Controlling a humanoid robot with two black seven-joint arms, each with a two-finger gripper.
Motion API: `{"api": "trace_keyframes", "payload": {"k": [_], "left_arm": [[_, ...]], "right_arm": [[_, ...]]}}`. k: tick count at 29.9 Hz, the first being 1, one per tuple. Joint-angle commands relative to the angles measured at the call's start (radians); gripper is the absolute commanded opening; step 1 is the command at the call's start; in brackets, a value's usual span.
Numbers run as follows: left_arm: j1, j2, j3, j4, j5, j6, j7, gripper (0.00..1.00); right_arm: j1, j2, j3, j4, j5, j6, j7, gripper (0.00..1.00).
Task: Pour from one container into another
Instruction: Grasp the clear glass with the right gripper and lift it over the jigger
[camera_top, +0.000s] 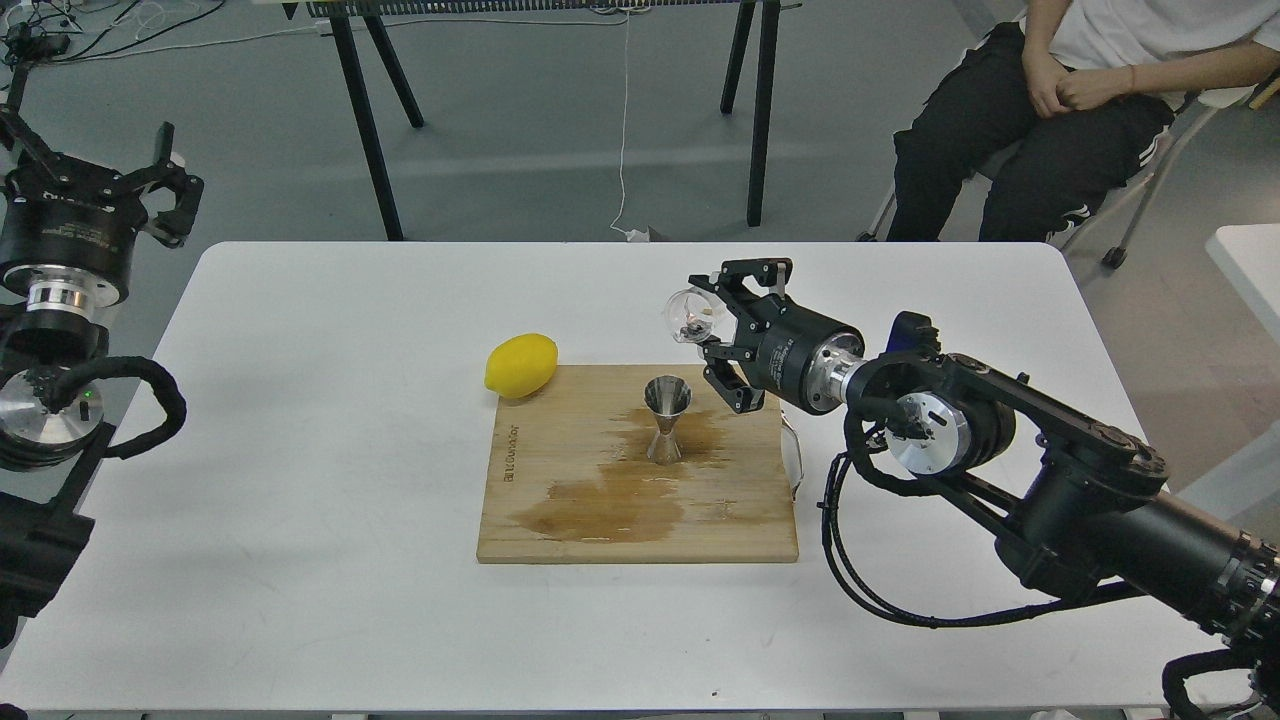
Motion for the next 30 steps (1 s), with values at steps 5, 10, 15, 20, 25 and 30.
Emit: {"api": "trace_keyframes", "payload": {"k": [5,10,15,20,25,30], "left_arm": [[0.0,0.001,0.0,0.0,-0.001,0.0,0.001,1.0],[0.0,0.001,0.0,0.0,-0.001,0.0,-0.001,1.0],[0.0,0.001,-0.012,0.0,-0.001,0.0,0.001,1.0],[0.0,0.001,-0.012,0.001,-0.001,0.0,0.001,1.0],[0.002,0.0,-0.012,0.003,-0.001,0.0,0.001,1.0],[0.005,0.0,-0.012,0.003,-0.001,0.0,0.001,1.0]], "right_arm": [[-0.004,-0.015,-0.033,0.014,-0.107,0.0,0.001,0.42],[-0.004,-0.006,-0.056,0.014,-0.237,-0.003,0.006,0.42],[0.002,-0.006,-0.059,0.014,-0.253,-0.003,0.006,0.42],[0.002,-0.003,-0.059,0.012,-0.289,-0.006,0.006,0.42],[-0.004,0.005,-0.064,0.009,-0.322,-0.009,0.006,0.42],[0.002,0.034,-0.097,0.003,-0.381,-0.027,0.009,0.42]]}}
